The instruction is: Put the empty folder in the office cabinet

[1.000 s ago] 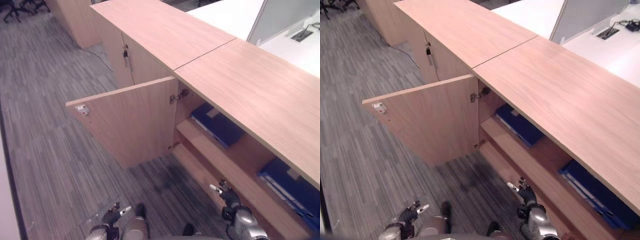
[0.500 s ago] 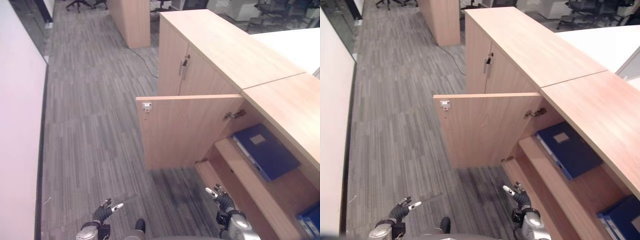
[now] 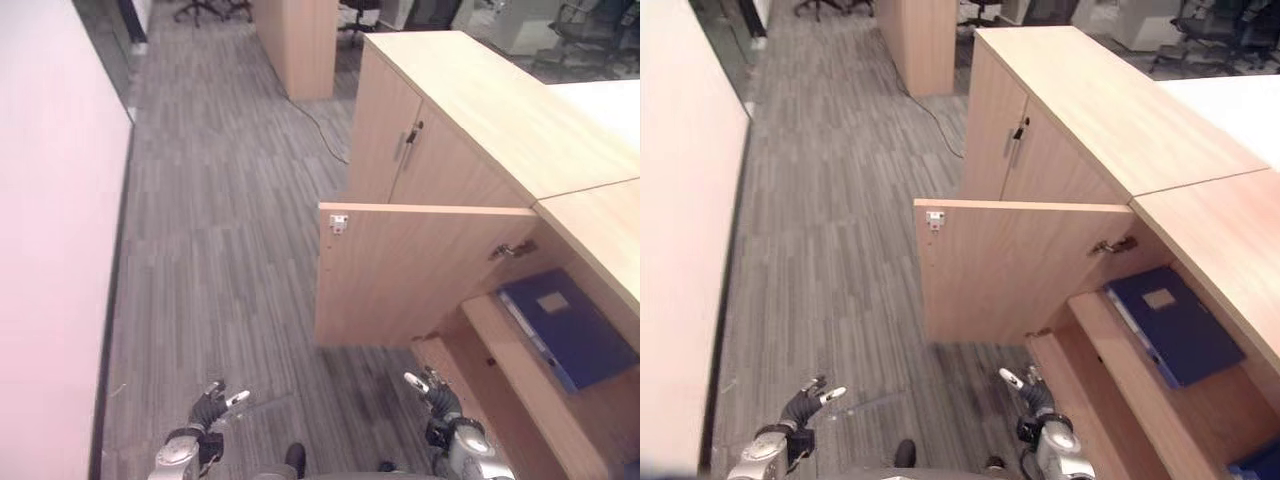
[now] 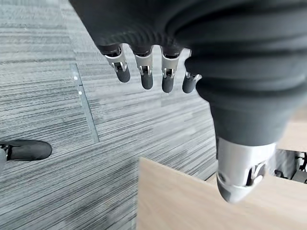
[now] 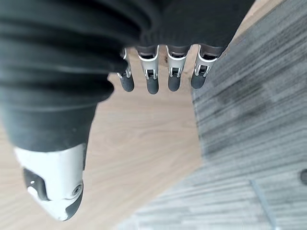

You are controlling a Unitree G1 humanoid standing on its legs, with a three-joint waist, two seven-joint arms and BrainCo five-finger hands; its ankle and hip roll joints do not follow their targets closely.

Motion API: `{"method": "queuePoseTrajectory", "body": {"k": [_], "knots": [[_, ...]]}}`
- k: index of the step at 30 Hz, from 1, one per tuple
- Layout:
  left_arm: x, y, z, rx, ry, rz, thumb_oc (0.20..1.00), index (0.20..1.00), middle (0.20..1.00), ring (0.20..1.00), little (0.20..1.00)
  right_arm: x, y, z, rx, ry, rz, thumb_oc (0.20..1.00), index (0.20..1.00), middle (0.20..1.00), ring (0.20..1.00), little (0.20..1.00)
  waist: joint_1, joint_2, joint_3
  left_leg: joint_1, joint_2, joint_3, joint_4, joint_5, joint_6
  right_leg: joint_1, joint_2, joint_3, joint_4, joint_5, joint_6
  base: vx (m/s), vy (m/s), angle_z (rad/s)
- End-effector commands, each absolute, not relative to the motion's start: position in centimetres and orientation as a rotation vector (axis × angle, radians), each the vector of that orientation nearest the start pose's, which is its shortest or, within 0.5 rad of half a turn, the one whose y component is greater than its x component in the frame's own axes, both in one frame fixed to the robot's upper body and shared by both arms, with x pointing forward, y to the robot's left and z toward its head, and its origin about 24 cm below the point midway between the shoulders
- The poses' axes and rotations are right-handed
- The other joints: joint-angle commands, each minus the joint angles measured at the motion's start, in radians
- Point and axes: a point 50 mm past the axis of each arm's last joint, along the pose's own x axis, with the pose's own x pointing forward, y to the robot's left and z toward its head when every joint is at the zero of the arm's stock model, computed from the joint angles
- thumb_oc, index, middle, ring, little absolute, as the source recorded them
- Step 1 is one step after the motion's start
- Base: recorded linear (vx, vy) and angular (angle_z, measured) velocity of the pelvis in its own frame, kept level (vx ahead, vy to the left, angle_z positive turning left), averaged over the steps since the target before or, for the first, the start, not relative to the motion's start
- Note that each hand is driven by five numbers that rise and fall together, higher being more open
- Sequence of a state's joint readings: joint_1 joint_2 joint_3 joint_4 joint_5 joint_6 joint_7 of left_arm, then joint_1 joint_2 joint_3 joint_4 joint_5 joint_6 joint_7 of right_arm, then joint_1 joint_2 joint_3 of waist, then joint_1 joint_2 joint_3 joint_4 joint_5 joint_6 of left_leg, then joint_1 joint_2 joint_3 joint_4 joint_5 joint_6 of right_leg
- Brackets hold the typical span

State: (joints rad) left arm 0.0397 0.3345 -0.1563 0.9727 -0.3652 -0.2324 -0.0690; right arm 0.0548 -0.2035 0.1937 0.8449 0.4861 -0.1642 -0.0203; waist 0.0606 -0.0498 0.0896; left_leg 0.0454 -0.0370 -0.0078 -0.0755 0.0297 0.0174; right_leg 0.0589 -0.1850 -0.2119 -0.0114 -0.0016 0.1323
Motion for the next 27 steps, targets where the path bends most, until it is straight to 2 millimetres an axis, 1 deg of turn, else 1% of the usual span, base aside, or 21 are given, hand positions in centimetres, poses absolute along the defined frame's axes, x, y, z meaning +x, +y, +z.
{"method": "queuePoseTrajectory", "body": {"k": [1, 2, 3, 5, 8, 9, 10, 11, 12, 13, 14, 15, 16, 17, 18, 19, 22, 27], "knots": [[17.6, 25.0, -10.4, 0.064, 0.628, 0.106, 1.000, 1.000, 1.000, 1.000, 1.000, 16.9, -20.8, -11.3, 0.138, 0.657, -0.158, 1.000, 1.000, 1.000, 1.000, 1.000, -0.011, -0.003, -0.009, -0.006, 0.065, 0.057, 0.081, -0.088, -0.056, 0.019, -0.018, -0.003, 0.063, -0.024, 0.055, 0.10, -0.015, -0.15], [18.5, 24.7, -9.8, 0.059, 0.583, 0.098, 1.000, 1.000, 1.000, 1.000, 1.000, 16.7, -21.0, -11.3, 0.138, 0.660, -0.170, 1.000, 1.000, 1.000, 1.000, 1.000, -0.019, -0.001, -0.017, 0.008, 0.067, 0.063, 0.071, -0.088, -0.057, 0.028, -0.019, -0.005, 0.052, -0.022, 0.056, 0.05, -0.006, -0.03], [18.5, 24.7, -9.8, 0.059, 0.583, 0.098, 1.000, 1.000, 1.000, 1.000, 1.000, 16.7, -21.0, -11.3, 0.138, 0.660, -0.170, 1.000, 1.000, 1.000, 1.000, 1.000, -0.019, -0.001, -0.016, 0.010, 0.067, 0.063, 0.070, -0.088, -0.058, 0.029, -0.019, -0.005, 0.051, -0.022, 0.056, 0.05, -0.005, -0.01], [19.7, 24.4, -8.8, 0.044, 0.522, 0.091, 1.000, 1.000, 1.000, 1.000, 1.000, 16.4, -21.2, -11.4, 0.139, 0.665, -0.180, 1.000, 1.000, 1.000, 1.000, 1.000, -0.030, 0.001, -0.025, 0.028, 0.069, 0.069, 0.058, -0.088, -0.059, 0.037, -0.019, -0.004, 0.042, -0.022, 0.057, 0.04, -0.010, -0.07], [21.5, 24.6, -7.5, 0.031, 0.454, 0.101, 1.000, 1.000, 1.000, 1.000, 1.000, 15.9, -21.2, -11.7, 0.133, 0.684, -0.175, 1.000, 1.000, 1.000, 1.000, 1.000, -0.049, 0.004, -0.036, 0.050, 0.070, 0.082, 0.041, -0.087, -0.062, 0.044, -0.016, 0.003, 0.032, -0.018, 0.058, 0.03, -0.012, -0.13], [21.5, 24.6, -7.5, 0.031, 0.454, 0.101, 1.000, 1.000, 1.000, 1.000, 1.000, 15.9, -21.2, -11.7, 0.133, 0.684, -0.175, 1.000, 1.000, 1.000, 1.000, 1.000, -0.049, 0.004, -0.035, 0.051, 0.071, 0.083, 0.040, -0.087, -0.062, 0.045, -0.016, 0.003, 0.031, -0.018, 0.058, 0.03, -0.019, -0.11], [23.0, 24.8, -6.3, 0.033, 0.400, 0.100, 1.000, 1.000, 1.000, 1.000, 1.000, 15.7, -21.1, -11.7, 0.129, 0.690, -0.162, 1.000, 1.000, 1.000, 1.000, 1.000, -0.063, 0.006, -0.044, 0.065, 0.073, 0.094, 0.032, -0.087, -0.064, 0.049, -0.015, 0.010, 0.025, -0.016, 0.058, 0.03, -0.020, -0.11], [23.9, 25.0, -5.6, 0.040, 0.376, 0.102, 1.000, 1.000, 1.000, 1.000, 1.000, 15.6, -21.0, -11.8, 0.127, 0.693, -0.156, 1.000, 1.000, 1.000, 1.000, 1.000, -0.071, 0.008, -0.046, 0.072, 0.076, 0.099, 0.029, -0.086, -0.066, 0.050, -0.014, 0.013, 0.025, -0.016, 0.058, 0.03, -0.020, -0.11], [23.9, 25.0, -5.6, 0.040, 0.376, 0.102, 1.000, 1.000, 1.000, 1.000, 1.000, 15.6, -21.0, -11.8, 0.127, 0.693, -0.156, 1.000, 1.000, 1.000, 1.000, 1.000, -0.071, 0.008, -0.046, 0.072, 0.076, 0.100, 0.028, -0.086, -0.066, 0.051, -0.014, 0.013, 0.025, -0.016, 0.058, 0.02, -0.014, -0.17], [24.9, 25.1, -4.8, 0.047, 0.347, 0.101, 1.000, 1.000, 1.000, 1.000, 1.000, 15.4, -20.9, -11.8, 0.124, 0.699, -0.147, 1.000, 1.000, 1.000, 1.000, 1.000, -0.080, 0.010, -0.049, 0.078, 0.078, 0.105, 0.024, -0.084, -0.068, 0.052, -0.014, 0.018, 0.022, -0.014, 0.058, 0.03, -0.026, -0.31], [27.5, 25.8, -2.2, 0.094, 0.267, 0.099, 1.000, 1.000, 1.000, 1.000, 1.000, 15.0, -20.6, -11.9, 0.119, 0.707, -0.117, 1.000, 1.000, 1.000, 1.000, 1.000, -0.104, 0.015, -0.058, 0.094, 0.083, 0.122, 0.012, -0.082, -0.073, 0.053, -0.013, 0.027, 0.014, -0.007, 0.060, 0.03, -0.027, -0.26], [27.5, 25.8, -2.2, 0.094, 0.266, 0.099, 1.000, 1.000, 1.000, 1.000, 1.000, 15.0, -20.6, -11.9, 0.119, 0.707, -0.117, 1.000, 1.000, 1.000, 1.000, 1.000, -0.104, 0.014, -0.057, 0.095, 0.084, 0.122, 0.012, -0.082, -0.073, 0.054, -0.013, 0.027, 0.014, -0.006, 0.060, 0.03, -0.028, -0.20], [28.5, 26.1, -1.2, 0.104, 0.238, 0.108, 1.000, 1.000, 1.000, 1.000, 1.000, 14.9, -20.5, -12.0, 0.117, 0.710, -0.108, 1.000, 1.000, 1.000, 1.000, 1.000, -0.113, 0.016, -0.061, 0.097, 0.085, 0.127, 0.010, -0.082, -0.075, 0.053, -0.013, 0.030, 0.011, -0.003, 0.061, 0.01, -0.026, -0.17], [30.0, 26.2, 0.3, 0.118, 0.196, 0.109, 1.000, 1.000, 1.000, 1.000, 1.000, 14.9, -20.4, -12.0, 0.112, 0.713, -0.098, 1.000, 1.000, 1.000, 1.000, 1.000, -0.125, 0.019, -0.064, 0.099, 0.087, 0.135, 0.007, -0.079, -0.078, 0.050, -0.011, 0.036, 0.005, 0.003, 0.064, 0.01, -0.035, -0.21], [30.8, 26.5, 1.2, 0.137, 0.177, 0.114, 1.000, 1.000, 1.000, 1.000, 1.000, 14.9, -20.4, -12.0, 0.107, 0.716, -0.088, 1.000, 1.000, 1.000, 1.000, 1.000, -0.133, 0.020, -0.066, 0.100, 0.088, 0.142, 0.004, -0.077, -0.079, 0.047, -0.010, 0.041, 0.000, 0.008, 0.066, 0.00, -0.027, -0.21], [30.9, 26.5, 1.3, 0.137, 0.176, 0.114, 1.000, 1.000, 1.000, 1.000, 1.000, 14.9, -20.4, -12.0, 0.108, 0.715, -0.089, 1.000, 1.000, 1.000, 1.000, 1.000, -0.133, 0.020, -0.065, 0.100, 0.088, 0.142, 0.004, -0.077, -0.079, 0.047, -0.010, 0.041, 0.000, 0.008, 0.066, 0.00, -0.012, -0.13], [32.5, 27.0, 3.1, 0.132, 0.138, 0.143, 1.000, 1.000, 1.000, 1.000, 1.000, 15.0, -20.1, -12.0, 0.098, 0.718, -0.063, 1.000, 1.000, 1.000, 1.000, 1.000, -0.154, 0.023, -0.070, 0.105, 0.092, 0.167, -0.003, -0.075, -0.083, 0.039, -0.008, 0.056, -0.015, 0.021, 0.072, 0.01, -0.010, -0.20], [34.5, 27.2, 5.8, 0.104, 0.077, 0.175, 1.000, 1.000, 1.000, 1.000, 1.000, 14.8, -20.1, -12.1, 0.094, 0.723, -0.047, 1.000, 1.000, 1.000, 1.000, 1.000, -0.185, 0.025, -0.074, 0.108, 0.097, 0.196, -0.012, -0.073, -0.087, 0.029, -0.006, 0.073, -0.028, 0.039, 0.081, 0.01, -0.002, -0.19]]}}
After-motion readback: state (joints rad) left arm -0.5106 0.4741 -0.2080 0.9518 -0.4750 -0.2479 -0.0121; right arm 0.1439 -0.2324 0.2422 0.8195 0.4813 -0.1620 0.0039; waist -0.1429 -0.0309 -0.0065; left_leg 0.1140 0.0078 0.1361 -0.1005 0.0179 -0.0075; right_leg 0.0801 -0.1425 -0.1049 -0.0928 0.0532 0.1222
